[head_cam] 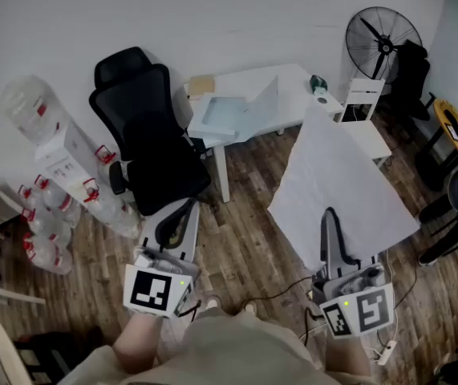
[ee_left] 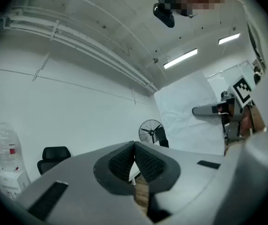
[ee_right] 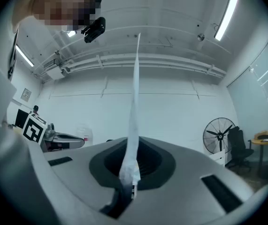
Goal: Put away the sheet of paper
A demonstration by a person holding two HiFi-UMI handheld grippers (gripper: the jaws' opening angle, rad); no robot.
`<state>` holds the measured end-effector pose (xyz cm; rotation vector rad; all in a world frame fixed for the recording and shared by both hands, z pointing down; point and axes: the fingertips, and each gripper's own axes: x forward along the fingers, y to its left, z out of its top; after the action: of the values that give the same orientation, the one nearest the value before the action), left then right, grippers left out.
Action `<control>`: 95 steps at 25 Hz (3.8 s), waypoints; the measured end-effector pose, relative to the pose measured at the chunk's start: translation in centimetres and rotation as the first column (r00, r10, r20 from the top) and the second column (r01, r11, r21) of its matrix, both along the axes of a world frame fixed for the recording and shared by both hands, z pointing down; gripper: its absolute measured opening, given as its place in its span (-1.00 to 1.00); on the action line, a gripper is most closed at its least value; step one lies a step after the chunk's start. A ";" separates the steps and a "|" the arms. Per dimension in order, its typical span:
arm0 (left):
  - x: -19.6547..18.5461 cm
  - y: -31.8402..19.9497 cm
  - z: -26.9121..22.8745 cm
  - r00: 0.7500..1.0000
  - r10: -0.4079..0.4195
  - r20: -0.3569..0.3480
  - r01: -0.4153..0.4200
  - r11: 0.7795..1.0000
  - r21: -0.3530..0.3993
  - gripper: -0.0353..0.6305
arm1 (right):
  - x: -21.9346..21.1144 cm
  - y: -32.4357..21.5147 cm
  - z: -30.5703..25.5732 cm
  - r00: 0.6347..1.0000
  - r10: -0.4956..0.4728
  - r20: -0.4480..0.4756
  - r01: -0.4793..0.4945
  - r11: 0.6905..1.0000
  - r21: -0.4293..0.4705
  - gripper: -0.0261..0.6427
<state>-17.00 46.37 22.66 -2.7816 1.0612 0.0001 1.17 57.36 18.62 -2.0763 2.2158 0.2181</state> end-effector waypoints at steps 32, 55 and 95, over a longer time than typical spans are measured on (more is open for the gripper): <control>4.1 1.0 0.7 0.999 -0.006 0.054 0.005 1.000 0.007 -0.83 | 3.9 0.2 1.8 0.999 0.016 0.029 -0.015 0.999 -0.042 -0.85; 5.9 -10.5 3.1 0.998 -0.034 0.055 0.037 0.999 -0.039 -0.83 | 5.9 -12.1 4.8 0.992 -0.036 0.119 0.049 0.993 -0.110 -0.85; 8.9 -50.9 10.4 0.991 0.027 0.133 0.004 0.974 -0.228 -0.83 | 11.9 -50.3 12.0 0.960 0.105 0.260 -0.001 0.928 -0.373 -0.85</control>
<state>-8.09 -4.55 33.02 -2.9379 1.0720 -0.3258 13.09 7.07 30.62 -2.1766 2.1575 -0.4980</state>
